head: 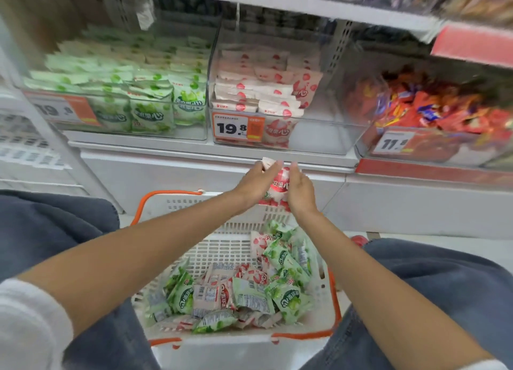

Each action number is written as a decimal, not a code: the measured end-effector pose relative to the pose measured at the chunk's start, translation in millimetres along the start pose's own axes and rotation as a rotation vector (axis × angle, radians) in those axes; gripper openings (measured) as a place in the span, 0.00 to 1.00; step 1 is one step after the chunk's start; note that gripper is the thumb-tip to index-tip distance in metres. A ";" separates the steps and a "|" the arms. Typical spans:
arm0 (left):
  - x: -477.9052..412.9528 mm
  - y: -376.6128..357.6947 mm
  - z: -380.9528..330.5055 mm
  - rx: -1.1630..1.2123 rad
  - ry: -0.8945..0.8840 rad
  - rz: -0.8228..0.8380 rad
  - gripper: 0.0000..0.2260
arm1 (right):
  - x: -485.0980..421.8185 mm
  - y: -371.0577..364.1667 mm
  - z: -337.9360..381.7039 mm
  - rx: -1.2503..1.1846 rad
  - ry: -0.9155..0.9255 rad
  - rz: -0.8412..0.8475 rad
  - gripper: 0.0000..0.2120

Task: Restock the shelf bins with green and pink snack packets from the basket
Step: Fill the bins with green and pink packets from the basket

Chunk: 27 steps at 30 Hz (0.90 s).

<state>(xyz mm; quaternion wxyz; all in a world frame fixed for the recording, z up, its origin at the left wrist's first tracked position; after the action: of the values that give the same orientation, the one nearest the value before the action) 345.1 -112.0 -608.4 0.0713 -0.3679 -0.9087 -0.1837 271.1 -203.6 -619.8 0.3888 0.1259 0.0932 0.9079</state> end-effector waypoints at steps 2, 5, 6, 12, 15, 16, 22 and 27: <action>-2.8 -4.1 -36.1 -0.148 -0.143 -0.165 0.24 | -0.9 11.1 28.4 -0.021 0.108 -0.129 0.29; -4.8 -6.6 -86.2 -0.260 -0.275 -0.360 0.22 | -8.0 33.5 71.1 -0.038 0.246 -0.280 0.24; -8.7 -5.8 -99.6 -0.288 -0.294 -0.408 0.23 | -11.6 41.1 82.6 -0.043 0.279 -0.299 0.24; -53.4 9.4 -158.7 -0.356 -0.414 -0.475 0.27 | -59.8 61.4 134.2 -0.160 0.343 -0.102 0.18; -88.9 29.9 -180.0 -0.396 -0.390 -0.364 0.29 | -94.1 76.2 147.5 -0.196 0.312 -0.007 0.11; -102.1 40.4 -180.4 -0.476 -0.377 -0.351 0.29 | -108.3 83.4 147.9 -0.187 0.305 -0.030 0.12; -150.6 87.0 -138.8 -1.121 -0.308 -0.185 0.25 | -186.3 76.3 133.5 0.109 0.169 -0.005 0.22; -157.9 94.2 -127.5 -1.143 -0.411 -0.211 0.23 | -215.4 50.7 123.7 0.249 0.104 0.113 0.17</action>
<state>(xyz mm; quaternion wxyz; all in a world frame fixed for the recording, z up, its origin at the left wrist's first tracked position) 523.4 -200.4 -506.1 -0.3324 -0.2841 -0.6932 -0.5729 417.2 -386.3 -522.3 0.3131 0.1311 0.2180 0.9150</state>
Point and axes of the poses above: each hand's wrist, its own x-axis away from the middle knuckle, its own y-axis out of the back of the hand, z = x × y, the point moved 3 cm from there along -x, towards the middle knuckle, and after that the axes turned 5 degrees about -x, right-handed, at the moved point
